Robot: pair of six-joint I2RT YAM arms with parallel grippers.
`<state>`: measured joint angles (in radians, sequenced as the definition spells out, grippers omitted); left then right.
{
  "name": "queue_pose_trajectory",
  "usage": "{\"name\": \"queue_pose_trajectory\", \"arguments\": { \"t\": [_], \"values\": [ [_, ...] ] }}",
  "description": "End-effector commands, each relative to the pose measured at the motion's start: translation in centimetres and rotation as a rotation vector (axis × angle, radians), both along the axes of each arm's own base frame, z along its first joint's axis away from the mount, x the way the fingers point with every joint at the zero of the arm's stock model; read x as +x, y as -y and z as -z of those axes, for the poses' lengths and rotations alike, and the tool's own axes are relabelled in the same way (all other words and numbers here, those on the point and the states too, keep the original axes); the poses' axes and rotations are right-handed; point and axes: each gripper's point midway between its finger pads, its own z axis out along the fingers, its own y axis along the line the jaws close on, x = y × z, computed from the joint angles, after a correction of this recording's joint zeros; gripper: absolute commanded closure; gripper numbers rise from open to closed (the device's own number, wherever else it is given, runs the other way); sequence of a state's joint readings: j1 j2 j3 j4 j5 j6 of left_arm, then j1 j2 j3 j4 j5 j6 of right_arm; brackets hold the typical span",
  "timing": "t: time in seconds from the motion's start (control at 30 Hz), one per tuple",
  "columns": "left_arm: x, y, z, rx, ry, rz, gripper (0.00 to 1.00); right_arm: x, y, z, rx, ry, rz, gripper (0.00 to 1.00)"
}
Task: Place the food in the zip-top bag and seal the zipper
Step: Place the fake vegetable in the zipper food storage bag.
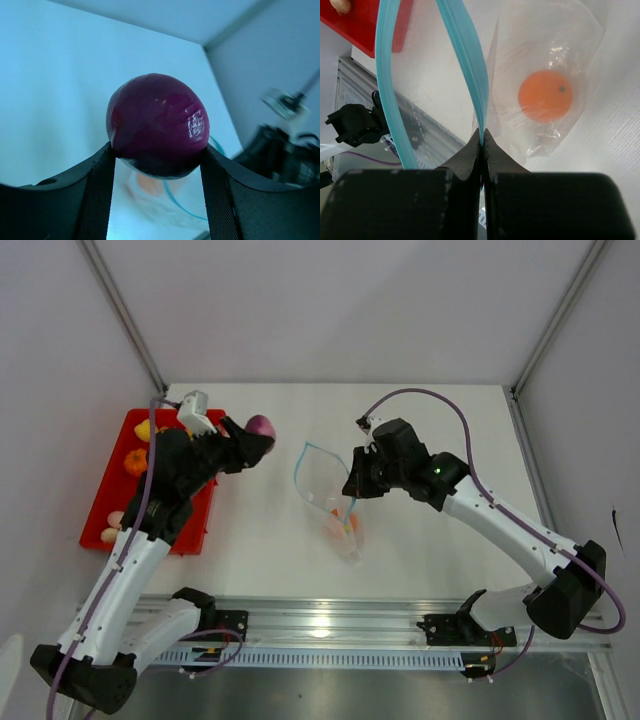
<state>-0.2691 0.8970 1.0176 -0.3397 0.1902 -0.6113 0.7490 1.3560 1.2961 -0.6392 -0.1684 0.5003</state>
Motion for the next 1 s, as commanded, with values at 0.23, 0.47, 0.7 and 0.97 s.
{"name": "queue_pose_trajectory", "arguments": {
  "t": [0.23,0.47,0.7,0.97],
  "values": [
    [-3.7,9.8,-4.6,-0.089,0.136,0.327,0.99,-0.8,-1.5,-3.2,0.034,0.041,-0.005,1.0],
    [-4.8,11.8,-0.6,-0.038,0.055,0.359,0.99,-1.1,-1.6,-4.1,0.067,0.047,0.008,1.0],
    [-5.0,12.2,2.8,0.021,-0.038,0.329,0.99,-1.2,-1.2,-4.9,0.076,0.063,0.025,1.0],
    [-3.6,11.7,6.2,0.112,-0.144,0.236,0.99,-1.4,-1.4,-5.9,0.097,0.071,0.014,1.0]
  ]
}}
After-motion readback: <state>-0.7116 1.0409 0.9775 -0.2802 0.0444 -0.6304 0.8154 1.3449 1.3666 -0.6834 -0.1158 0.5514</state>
